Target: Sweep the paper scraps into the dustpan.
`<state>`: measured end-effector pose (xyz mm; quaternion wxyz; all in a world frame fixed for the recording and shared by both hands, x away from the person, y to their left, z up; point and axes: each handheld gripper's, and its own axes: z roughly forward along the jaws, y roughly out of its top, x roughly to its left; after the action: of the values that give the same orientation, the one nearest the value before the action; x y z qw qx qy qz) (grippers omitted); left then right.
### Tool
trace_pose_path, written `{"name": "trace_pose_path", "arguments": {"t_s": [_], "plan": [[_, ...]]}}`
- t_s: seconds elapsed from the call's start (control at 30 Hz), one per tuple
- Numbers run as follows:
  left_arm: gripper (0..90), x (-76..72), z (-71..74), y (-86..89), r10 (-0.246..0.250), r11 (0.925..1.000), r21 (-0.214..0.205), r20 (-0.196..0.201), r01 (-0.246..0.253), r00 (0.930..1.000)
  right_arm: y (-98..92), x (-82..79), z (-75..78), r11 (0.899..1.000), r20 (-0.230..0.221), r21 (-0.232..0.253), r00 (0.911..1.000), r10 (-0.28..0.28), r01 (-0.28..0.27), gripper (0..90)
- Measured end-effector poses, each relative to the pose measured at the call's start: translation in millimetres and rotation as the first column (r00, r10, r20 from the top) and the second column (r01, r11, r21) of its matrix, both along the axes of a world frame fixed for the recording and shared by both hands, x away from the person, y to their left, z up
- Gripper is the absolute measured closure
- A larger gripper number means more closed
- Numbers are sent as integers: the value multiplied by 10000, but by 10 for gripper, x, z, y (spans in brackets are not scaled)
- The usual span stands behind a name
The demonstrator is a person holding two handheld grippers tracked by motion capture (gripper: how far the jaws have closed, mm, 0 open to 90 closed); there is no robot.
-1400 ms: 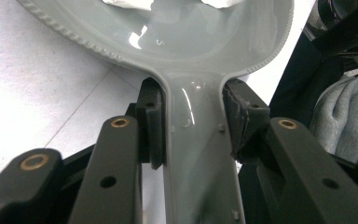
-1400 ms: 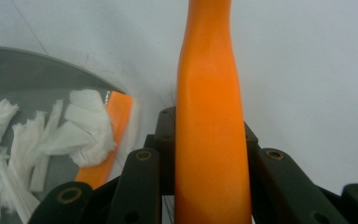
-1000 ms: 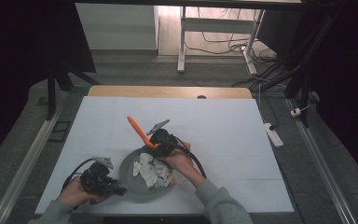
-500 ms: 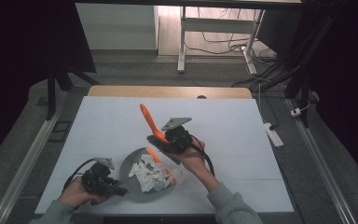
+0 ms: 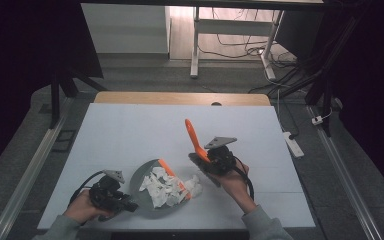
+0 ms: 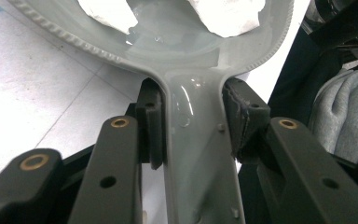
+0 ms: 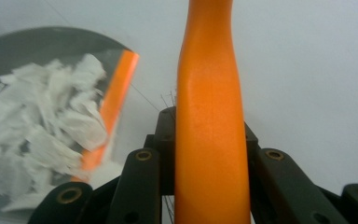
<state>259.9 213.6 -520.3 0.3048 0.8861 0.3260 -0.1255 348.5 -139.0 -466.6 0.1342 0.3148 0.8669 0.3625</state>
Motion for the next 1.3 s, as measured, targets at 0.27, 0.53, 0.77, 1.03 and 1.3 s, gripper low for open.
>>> {"name": "trace_pose_path", "arguments": {"t_s": [0.27,0.53,0.77,1.03,1.3], "plan": [[617,-23,11,-8,-113,9999,29,8,113,9999,-180,5,-129,9975,-296,-188,9972,-687,682,715],[618,-40,16,-12,-153,9999,26,7,153,9999,-92,-2,-218,9974,-524,-373,9966,-643,624,715],[618,-48,22,-21,-199,9998,17,5,199,9998,79,-50,-265,9984,-696,-488,9971,-311,277,716],[617,-50,21,-24,-240,9997,38,1,240,9997,139,-69,-281,9986,-776,-496,9967,-218,180,715],[617,-48,17,-41,-269,9996,46,-14,269,9996,237,-87,-318,9996,-1071,-264,9942,-134,106,716]]}}
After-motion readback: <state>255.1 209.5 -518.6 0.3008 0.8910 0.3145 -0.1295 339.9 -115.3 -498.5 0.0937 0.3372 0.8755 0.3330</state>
